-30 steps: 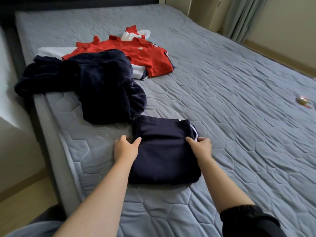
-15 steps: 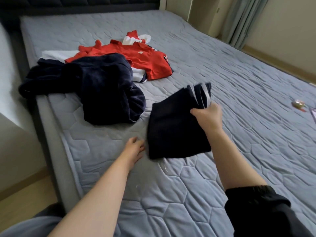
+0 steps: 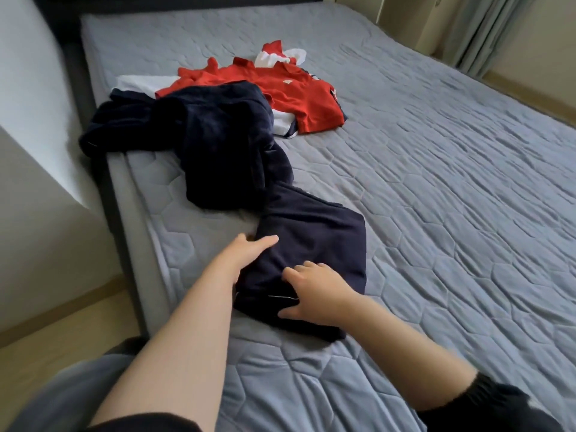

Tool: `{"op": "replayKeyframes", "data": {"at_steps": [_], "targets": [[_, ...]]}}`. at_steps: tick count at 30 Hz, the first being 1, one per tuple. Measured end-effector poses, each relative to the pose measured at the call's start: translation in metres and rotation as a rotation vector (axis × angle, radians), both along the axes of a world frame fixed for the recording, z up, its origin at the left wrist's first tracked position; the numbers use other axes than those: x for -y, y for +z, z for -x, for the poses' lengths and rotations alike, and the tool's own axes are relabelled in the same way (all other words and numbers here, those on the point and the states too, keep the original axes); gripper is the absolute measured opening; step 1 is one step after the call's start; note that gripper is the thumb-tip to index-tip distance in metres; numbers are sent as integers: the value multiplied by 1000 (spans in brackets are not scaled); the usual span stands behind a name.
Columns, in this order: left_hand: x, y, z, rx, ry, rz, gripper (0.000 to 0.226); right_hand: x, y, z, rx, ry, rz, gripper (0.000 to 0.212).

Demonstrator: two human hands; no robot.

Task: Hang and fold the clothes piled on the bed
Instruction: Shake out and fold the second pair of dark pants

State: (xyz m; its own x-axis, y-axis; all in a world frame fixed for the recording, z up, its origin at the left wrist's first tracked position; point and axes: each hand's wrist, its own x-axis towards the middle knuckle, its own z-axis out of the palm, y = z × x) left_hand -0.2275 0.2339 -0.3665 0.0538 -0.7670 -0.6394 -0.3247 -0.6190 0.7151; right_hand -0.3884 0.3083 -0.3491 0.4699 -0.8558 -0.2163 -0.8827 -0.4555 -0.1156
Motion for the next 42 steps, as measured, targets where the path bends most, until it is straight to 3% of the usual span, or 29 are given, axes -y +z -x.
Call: {"op": "replayKeyframes", "data": {"at_steps": [2,6,10,12,14,16,17,19,21,23,25,28,30,33,38,42], "targets": [[-6,-9,5,74,-43,78,85,3,-5,11,122,-98,-45,55],[-4,-7,5,-48,-22,39,81,9,-7,38,165,-222,-65,49],[-10,-10,-5,-138,-139,-256,70,18,7,55,351,-272,-472,26],[-17,-9,-10,-200,-163,-360,49,31,19,59,451,-222,-728,24],[-21,-6,-12,-278,-162,-409,26,53,25,54,634,-313,-642,21],[-21,-6,-10,-273,-133,-392,20,82,23,41,720,-471,-238,13],[-21,-6,-9,-273,-106,-360,22,95,22,31,694,-493,-74,10],[-19,-7,-6,-309,-54,-310,30,119,17,8,622,-441,23,16],[-19,-9,-5,-319,-43,-274,34,137,9,-11,474,-386,-60,31],[-19,-10,-7,-296,-46,-232,37,151,5,-26,386,-372,-158,29],[-20,-13,-6,-272,-26,-197,41,163,4,-32,453,-388,-189,28],[-21,-16,-4,-291,7,-144,45,178,3,-33,589,-530,-70,25],[-24,-21,-5,-313,28,-141,47,179,-2,-34,534,-510,-35,25],[-27,-27,-7,-286,68,-144,49,176,-6,-30,468,-449,-132,41],[-30,-37,-1,-295,91,-47,48,185,16,24,280,-541,-247,54],[-36,-42,5,-46,68,122,51,175,21,56,20,-380,-357,41]]}}
